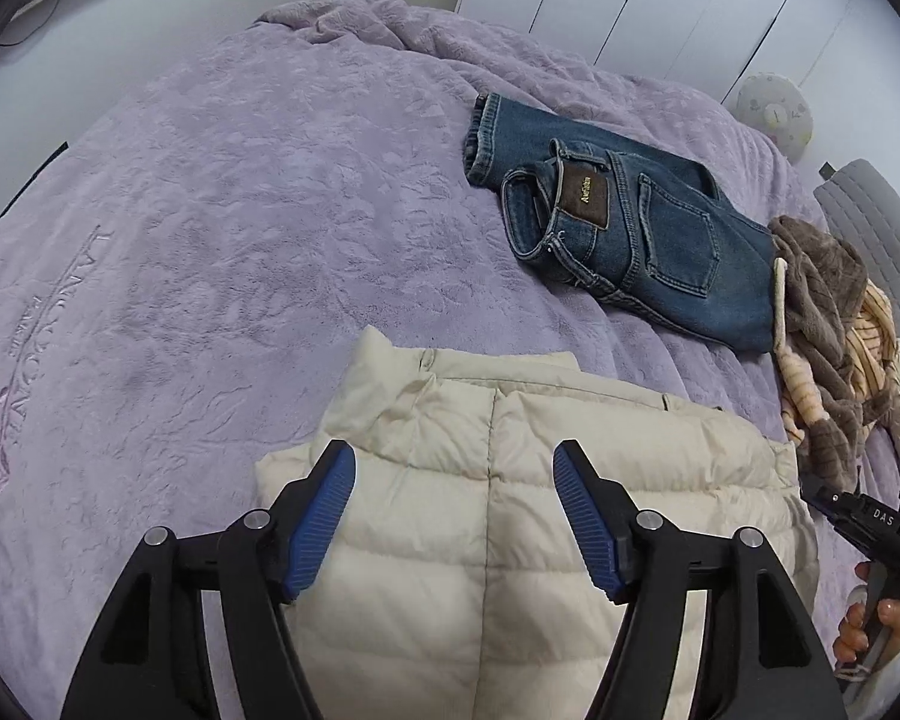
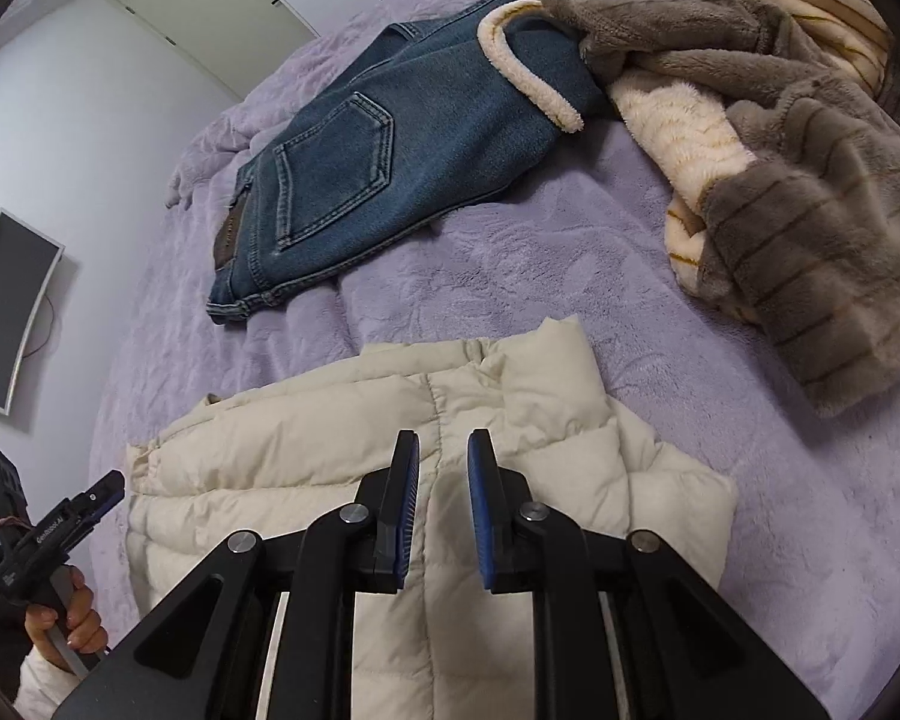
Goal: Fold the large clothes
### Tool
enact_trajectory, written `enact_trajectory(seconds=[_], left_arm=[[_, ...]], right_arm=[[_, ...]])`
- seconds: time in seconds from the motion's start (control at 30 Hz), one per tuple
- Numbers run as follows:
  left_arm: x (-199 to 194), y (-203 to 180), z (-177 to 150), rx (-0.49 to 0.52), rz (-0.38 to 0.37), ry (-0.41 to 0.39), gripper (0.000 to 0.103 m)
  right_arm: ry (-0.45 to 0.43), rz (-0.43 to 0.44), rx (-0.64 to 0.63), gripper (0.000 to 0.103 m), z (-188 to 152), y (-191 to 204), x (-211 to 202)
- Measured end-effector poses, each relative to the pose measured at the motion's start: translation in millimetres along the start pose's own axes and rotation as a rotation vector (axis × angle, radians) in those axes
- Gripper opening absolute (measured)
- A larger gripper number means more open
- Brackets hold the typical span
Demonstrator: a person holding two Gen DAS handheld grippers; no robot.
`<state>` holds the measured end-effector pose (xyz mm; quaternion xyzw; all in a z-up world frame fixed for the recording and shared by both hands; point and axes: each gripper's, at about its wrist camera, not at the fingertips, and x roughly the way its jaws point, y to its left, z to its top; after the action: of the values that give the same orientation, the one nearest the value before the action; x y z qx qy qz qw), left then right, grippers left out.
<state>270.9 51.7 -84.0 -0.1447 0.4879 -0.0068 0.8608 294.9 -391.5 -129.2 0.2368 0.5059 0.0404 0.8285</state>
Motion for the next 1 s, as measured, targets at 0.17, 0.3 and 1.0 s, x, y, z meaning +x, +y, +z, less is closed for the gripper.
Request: enact_trajectory(seconds=[0.17, 0.3, 1.0], left_arm=[[-25.7, 10.2, -32.8, -0.022, -0.028, 0.038, 0.073], [-41.8, 19.0, -66.2, -0.050, -0.026, 0.040, 0.103], [-5.3, 80.2, -177.1, -0.526, -0.279, 0.207, 0.102]], right_arm=[[0.007, 0.067, 0.031, 0.055, -29.5, 6.9, -25.8], [0.024, 0.120, 0.056, 0.063, -56.8, 13.2, -38.0], [0.126, 0.377, 0.493, 0.095, -189.0, -42.4, -24.6]])
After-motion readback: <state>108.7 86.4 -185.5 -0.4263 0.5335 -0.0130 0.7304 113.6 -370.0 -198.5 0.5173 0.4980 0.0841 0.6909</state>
